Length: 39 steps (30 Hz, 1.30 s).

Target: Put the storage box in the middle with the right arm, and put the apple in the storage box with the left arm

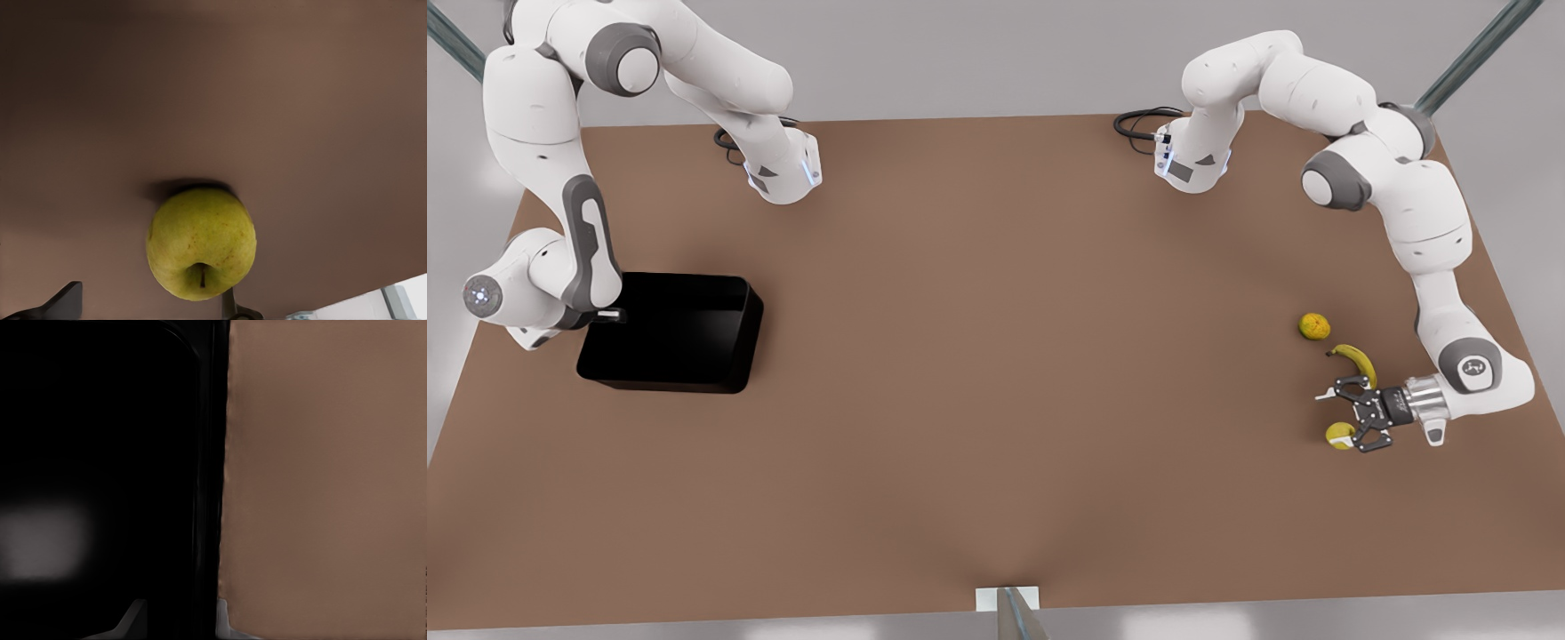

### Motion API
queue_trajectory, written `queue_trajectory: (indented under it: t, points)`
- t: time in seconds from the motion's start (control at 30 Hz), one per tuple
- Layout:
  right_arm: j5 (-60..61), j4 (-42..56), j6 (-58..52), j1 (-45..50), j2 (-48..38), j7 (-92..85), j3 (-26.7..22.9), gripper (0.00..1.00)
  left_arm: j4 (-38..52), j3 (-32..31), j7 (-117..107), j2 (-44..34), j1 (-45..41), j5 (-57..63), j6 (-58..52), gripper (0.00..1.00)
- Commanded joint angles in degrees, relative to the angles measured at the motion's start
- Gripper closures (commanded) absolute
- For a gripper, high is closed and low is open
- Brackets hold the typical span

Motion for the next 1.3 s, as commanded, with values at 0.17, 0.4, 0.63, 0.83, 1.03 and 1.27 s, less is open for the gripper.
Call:
queue_trajectory:
  t: [0.17,0.4,0.63,0.83,1.03,1.27]
  points:
    - [-0.6,0.2,0.0,0.1,0.2,-1.1,0.0,0.79,0.0,-1.1,-0.1,0.7,1.0,2.3,1.4,0.00]
    - [-0.6,0.5,-1.1,0.3,0.0,-1.1,0.1,0.79,-1.5,-2.3,0.4,0.9,3.4,1.3,1.4,0.00]
    - [0.0,6.6,-9.5,1.8,-1.8,-3.2,1.7,0.79,-1.8,-2.4,0.3,0.7,4.2,-1.5,0.8,0.13]
    - [2.2,14.0,-14.9,17.7,-2.2,-2.3,2.6,0.79,-2.8,-3.0,0.0,0.8,4.3,-2.3,1.4,0.35]
    - [11.0,25.3,-17.6,34.3,4.9,-1.6,2.5,0.79,-2.8,-3.2,0.8,1.0,4.8,-2.6,1.8,0.38]
    - [20.5,41.4,-18.6,44.4,15.6,10.2,7.8,0.79,-2.5,-3.3,-1.1,0.7,5.2,-2.6,1.7,0.54]
